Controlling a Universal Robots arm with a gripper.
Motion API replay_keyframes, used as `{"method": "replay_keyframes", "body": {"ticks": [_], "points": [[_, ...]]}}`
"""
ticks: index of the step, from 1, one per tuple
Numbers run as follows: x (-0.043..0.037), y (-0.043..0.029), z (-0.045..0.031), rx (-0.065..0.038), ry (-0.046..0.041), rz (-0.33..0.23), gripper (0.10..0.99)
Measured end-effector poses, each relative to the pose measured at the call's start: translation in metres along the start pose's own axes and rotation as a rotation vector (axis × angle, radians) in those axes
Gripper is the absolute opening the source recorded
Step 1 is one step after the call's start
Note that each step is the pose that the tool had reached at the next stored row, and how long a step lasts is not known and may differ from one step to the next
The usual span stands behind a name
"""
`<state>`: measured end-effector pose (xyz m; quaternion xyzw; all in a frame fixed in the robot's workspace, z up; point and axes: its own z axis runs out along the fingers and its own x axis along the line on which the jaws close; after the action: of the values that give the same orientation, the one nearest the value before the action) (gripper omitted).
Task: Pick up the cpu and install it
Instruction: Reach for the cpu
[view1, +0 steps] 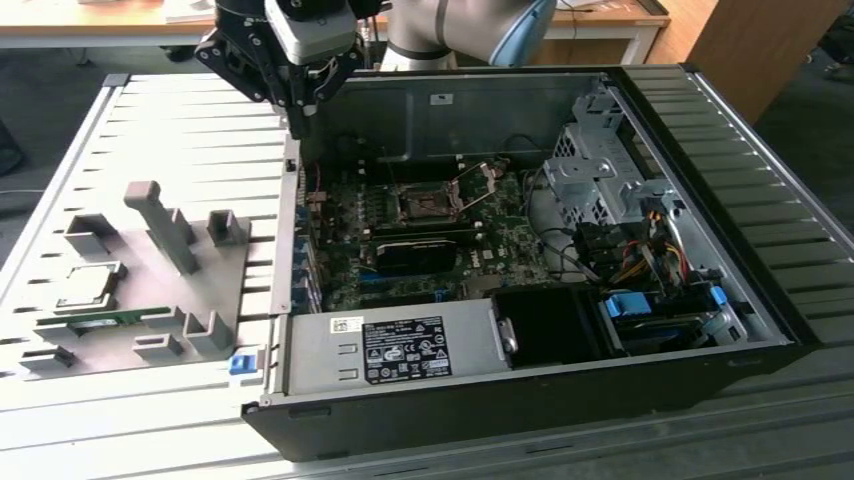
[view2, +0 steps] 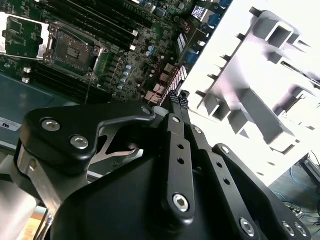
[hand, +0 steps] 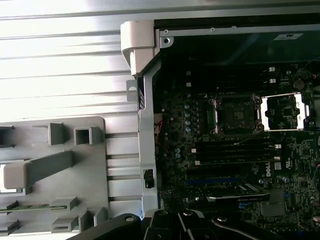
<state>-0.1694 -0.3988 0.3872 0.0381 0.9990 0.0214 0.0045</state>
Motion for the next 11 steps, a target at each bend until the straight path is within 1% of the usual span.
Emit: {"method": "replay_keyframes", "body": {"ticks": [11], "points": [[0.0046, -0.0004, 0.001, 0.0, 0.0044, 0.0, 0.106]]}}
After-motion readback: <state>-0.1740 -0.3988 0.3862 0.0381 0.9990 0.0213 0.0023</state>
